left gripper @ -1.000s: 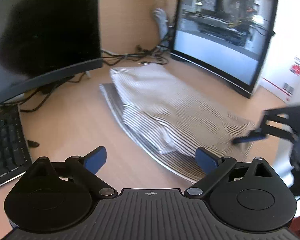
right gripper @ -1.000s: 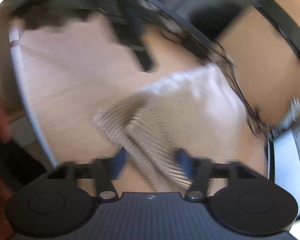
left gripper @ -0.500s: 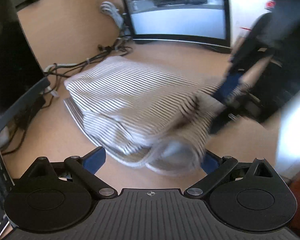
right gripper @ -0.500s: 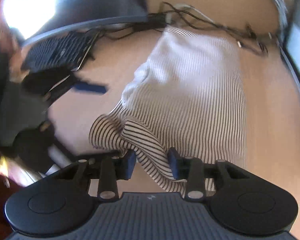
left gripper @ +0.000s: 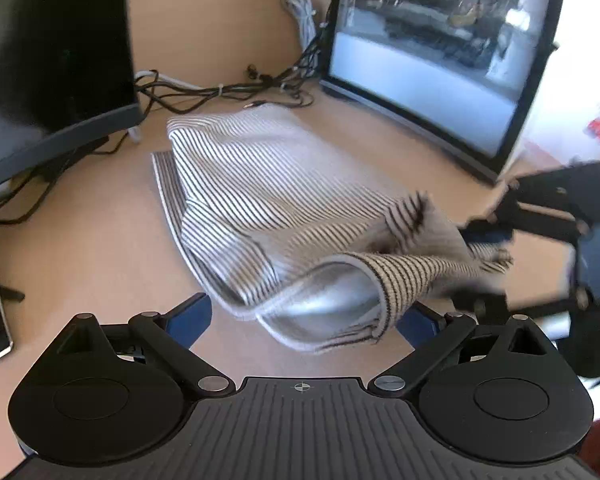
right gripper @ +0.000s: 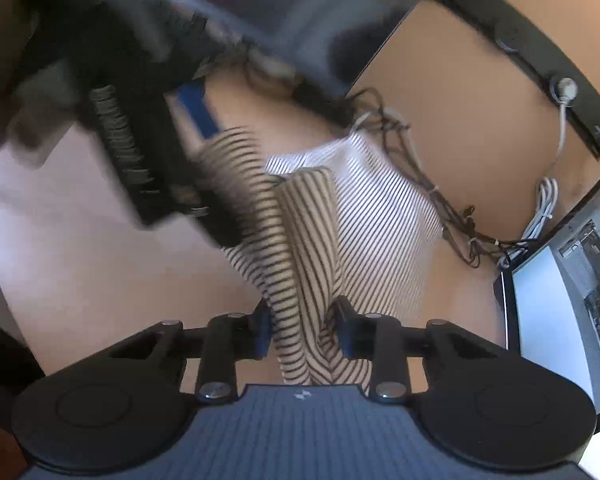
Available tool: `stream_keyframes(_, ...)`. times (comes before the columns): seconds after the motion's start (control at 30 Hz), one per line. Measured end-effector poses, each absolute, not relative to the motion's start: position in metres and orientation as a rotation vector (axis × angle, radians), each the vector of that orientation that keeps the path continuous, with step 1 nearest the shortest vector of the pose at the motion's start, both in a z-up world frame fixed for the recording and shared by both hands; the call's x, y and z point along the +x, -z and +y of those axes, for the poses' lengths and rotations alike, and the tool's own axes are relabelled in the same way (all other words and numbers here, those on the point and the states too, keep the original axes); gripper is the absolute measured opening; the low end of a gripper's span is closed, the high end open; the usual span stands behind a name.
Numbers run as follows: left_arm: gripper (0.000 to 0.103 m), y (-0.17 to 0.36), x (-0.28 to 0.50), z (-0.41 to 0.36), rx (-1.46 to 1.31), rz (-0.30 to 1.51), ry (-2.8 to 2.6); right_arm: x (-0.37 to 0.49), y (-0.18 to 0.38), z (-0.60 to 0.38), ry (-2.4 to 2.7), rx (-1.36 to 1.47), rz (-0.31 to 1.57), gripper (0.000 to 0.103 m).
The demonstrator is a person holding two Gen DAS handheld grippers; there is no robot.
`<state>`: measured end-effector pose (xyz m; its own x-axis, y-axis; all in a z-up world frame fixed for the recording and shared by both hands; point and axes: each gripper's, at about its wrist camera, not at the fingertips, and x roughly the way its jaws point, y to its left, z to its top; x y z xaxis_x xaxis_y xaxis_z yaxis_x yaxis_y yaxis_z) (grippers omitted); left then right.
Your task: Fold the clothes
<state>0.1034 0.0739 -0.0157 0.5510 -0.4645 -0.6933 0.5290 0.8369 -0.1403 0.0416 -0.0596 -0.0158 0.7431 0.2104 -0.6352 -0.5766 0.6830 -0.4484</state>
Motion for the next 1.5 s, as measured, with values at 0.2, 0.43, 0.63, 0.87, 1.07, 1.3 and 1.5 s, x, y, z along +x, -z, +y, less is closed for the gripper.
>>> stream_keyframes(0.2, 0.098, -0.009, 0.114, 0.126, -0.010, 0.723, 0.479, 0.054, 0.015, -0.067, -0.490, -0.621, 0.682, 0.029)
stream_keyframes(0.43, 0.074, 0.000, 0.157, 0.080, 0.000, 0.712, 0.596, 0.026, -0.016, -0.073, -0.618, -0.601, 0.833, 0.027)
stream_keyframes(0.63, 0.070, 0.032, 0.167, 0.035, 0.089, 0.758, 0.753, 0.021, -0.109, -0.079, -0.765, -0.782, 0.845, 0.016)
stream_keyframes(0.87, 0.067, 0.055, 0.170, 0.061, 0.004, 0.830, 0.731, 0.115, -0.106, -0.062, -0.898, -1.024, 0.729, 0.011)
stream_keyframes(1.07, 0.067, 0.043, 0.156, 0.115, -0.160, 0.799, 0.500, 0.199, -0.011, -0.060, -0.924, -1.051, 0.748, 0.007)
stream_keyframes(1.3, 0.072, -0.009, 0.126, 0.108, -0.165, 0.645, 0.509, 0.224, 0.014, -0.077, -0.933, -0.845, 0.790, 0.009)
stream_keyframes(1.5, 0.073, 0.000, 0.149, 0.042, -0.030, 0.688, 0.659, 0.217, -0.008, -0.091, -0.865, -0.713, 0.743, 0.010)
